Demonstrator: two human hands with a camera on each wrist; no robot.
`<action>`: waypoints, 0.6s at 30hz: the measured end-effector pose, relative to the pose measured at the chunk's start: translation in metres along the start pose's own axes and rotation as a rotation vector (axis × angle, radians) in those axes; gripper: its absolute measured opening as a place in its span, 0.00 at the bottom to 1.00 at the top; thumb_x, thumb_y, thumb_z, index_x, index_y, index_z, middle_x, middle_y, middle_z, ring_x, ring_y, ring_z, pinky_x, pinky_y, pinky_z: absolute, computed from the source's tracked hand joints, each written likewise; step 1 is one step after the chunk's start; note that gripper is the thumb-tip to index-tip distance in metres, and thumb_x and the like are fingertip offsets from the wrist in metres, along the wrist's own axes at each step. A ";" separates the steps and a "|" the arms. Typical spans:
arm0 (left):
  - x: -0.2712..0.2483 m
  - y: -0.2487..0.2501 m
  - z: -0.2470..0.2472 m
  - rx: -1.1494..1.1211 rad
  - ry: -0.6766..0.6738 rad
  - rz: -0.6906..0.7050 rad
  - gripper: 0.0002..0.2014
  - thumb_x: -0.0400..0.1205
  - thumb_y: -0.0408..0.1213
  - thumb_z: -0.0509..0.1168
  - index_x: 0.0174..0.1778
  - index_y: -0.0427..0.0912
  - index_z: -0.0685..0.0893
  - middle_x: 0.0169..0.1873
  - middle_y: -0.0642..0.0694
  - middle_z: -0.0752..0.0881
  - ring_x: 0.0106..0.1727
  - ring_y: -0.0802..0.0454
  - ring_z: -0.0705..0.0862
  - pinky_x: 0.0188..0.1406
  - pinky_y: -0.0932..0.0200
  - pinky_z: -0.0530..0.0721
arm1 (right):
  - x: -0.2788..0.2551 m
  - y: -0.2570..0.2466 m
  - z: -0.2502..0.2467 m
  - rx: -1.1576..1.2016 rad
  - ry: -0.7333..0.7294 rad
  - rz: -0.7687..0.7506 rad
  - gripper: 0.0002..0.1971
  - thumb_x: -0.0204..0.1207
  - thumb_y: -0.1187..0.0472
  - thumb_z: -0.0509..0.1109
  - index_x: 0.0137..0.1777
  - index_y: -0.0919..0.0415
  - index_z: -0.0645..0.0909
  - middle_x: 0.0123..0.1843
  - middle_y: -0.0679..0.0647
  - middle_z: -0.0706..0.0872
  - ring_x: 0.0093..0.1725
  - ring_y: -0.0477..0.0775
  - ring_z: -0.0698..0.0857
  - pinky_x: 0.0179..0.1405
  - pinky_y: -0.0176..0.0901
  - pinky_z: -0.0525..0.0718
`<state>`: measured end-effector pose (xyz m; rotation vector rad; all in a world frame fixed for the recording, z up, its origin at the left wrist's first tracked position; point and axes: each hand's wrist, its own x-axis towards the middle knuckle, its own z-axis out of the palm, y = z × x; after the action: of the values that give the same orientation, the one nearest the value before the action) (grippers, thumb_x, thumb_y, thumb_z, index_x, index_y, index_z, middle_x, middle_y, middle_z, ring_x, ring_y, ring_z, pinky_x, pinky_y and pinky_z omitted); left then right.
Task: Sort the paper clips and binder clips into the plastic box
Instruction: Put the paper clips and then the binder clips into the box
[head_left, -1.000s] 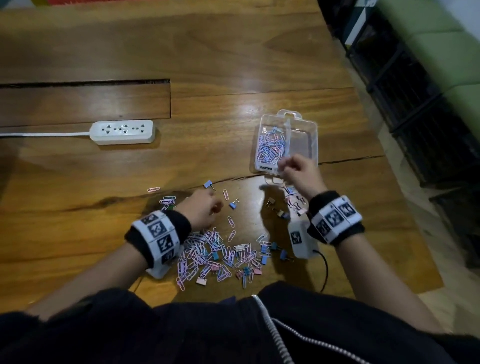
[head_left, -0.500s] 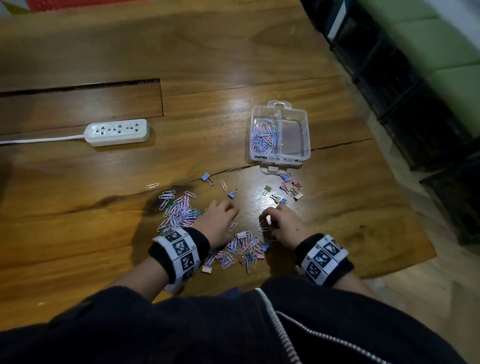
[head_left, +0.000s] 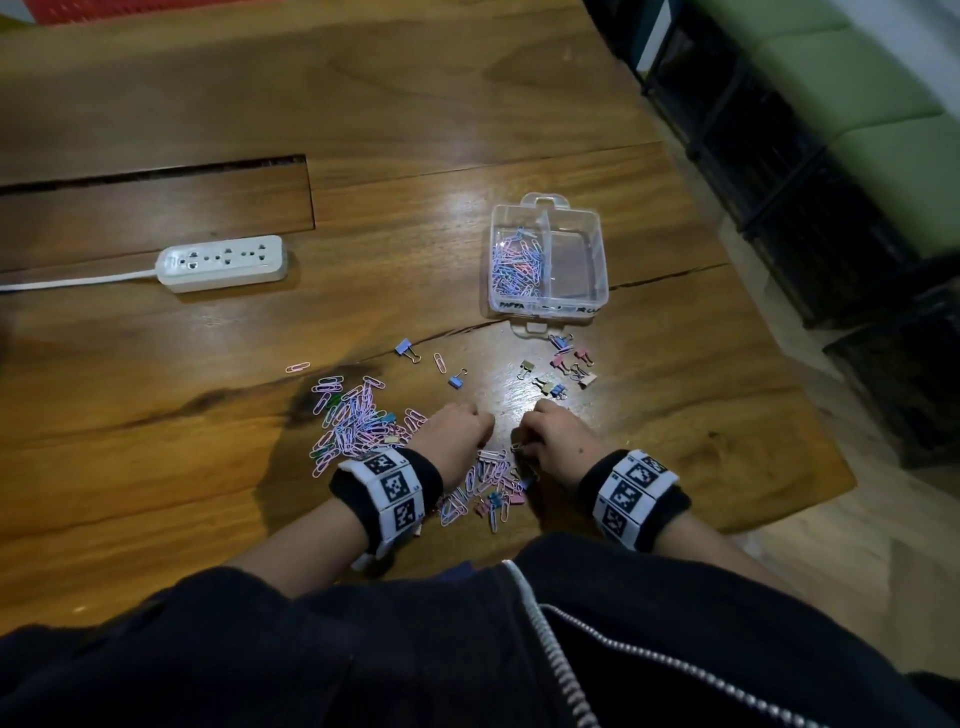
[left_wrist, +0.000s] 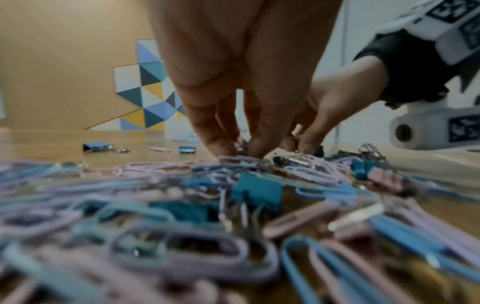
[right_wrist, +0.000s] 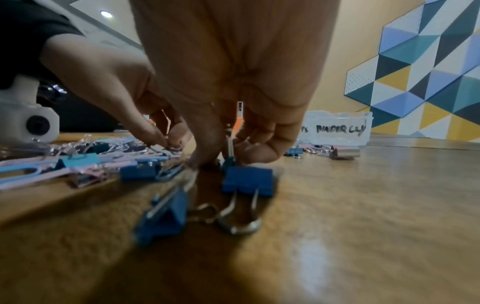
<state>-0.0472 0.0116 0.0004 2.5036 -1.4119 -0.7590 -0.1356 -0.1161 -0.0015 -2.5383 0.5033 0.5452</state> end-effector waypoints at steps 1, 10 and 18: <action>0.002 -0.001 -0.002 -0.078 -0.007 -0.049 0.10 0.81 0.28 0.57 0.55 0.39 0.79 0.53 0.44 0.81 0.54 0.49 0.78 0.53 0.61 0.76 | 0.002 0.001 0.000 0.011 -0.011 0.008 0.10 0.75 0.64 0.66 0.55 0.64 0.78 0.53 0.54 0.74 0.55 0.53 0.75 0.55 0.39 0.73; 0.013 -0.009 -0.026 -0.769 -0.165 -0.286 0.13 0.84 0.28 0.51 0.36 0.47 0.74 0.34 0.47 0.76 0.27 0.56 0.70 0.26 0.62 0.69 | 0.007 0.002 -0.006 0.054 0.017 -0.066 0.08 0.74 0.67 0.64 0.52 0.61 0.77 0.51 0.55 0.81 0.53 0.54 0.80 0.45 0.35 0.71; 0.009 -0.002 -0.006 -0.131 -0.206 -0.079 0.12 0.77 0.42 0.68 0.52 0.42 0.79 0.46 0.50 0.70 0.49 0.53 0.75 0.52 0.61 0.78 | 0.008 -0.009 -0.013 -0.169 0.021 -0.076 0.10 0.75 0.66 0.61 0.54 0.64 0.76 0.50 0.57 0.79 0.52 0.57 0.79 0.44 0.39 0.72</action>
<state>-0.0387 0.0050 0.0015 2.4504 -1.2818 -1.1144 -0.1214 -0.1176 0.0093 -2.7132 0.3800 0.5541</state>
